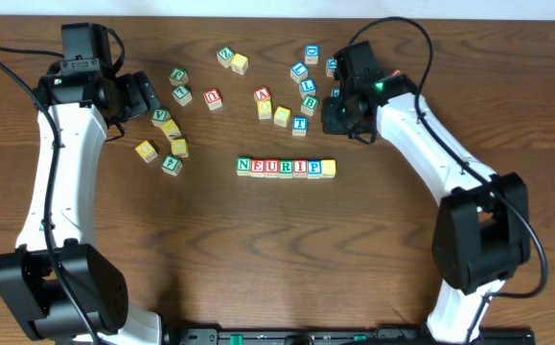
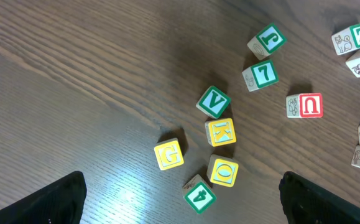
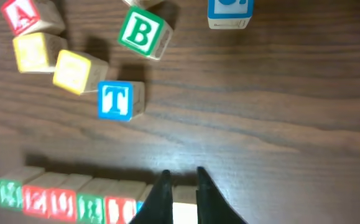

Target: Spell out NEURIPS

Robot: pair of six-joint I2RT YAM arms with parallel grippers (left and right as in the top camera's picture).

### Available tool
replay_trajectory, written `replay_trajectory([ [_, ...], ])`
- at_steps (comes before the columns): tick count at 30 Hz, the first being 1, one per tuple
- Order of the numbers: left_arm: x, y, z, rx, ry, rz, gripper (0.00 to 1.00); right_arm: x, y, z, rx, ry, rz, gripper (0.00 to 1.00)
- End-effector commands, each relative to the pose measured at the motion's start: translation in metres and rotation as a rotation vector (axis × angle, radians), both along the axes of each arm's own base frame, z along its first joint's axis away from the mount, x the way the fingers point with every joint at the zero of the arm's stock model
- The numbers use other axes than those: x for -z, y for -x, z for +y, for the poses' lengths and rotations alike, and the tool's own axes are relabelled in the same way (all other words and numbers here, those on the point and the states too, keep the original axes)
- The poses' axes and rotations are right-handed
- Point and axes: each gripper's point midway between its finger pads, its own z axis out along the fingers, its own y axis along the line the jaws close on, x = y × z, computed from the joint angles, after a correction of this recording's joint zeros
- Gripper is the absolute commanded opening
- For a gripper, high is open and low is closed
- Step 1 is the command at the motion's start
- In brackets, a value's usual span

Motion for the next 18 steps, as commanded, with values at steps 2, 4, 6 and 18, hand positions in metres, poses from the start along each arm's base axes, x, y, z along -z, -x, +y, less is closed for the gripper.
replay_trajectory([
  [2, 0.002, -0.002, 0.002, -0.007, -0.006, 0.007, 0.98, -0.084, 0.005, -0.003, -0.045, -0.035, -0.165, 0.17],
  [4, 0.002, -0.002, 0.002, -0.007, -0.006, 0.007, 0.98, -0.119, 0.017, -0.008, -0.054, -0.045, -0.226, 0.31],
  [6, 0.002, -0.002, 0.002, -0.007, -0.006, 0.007, 0.98, -0.147, 0.031, -0.018, -0.044, -0.042, -0.274, 0.52],
  [18, 0.002, -0.002, 0.002, -0.008, -0.006, 0.007, 0.98, -0.217, 0.127, -0.078, -0.025, 0.084, -0.351, 0.99],
])
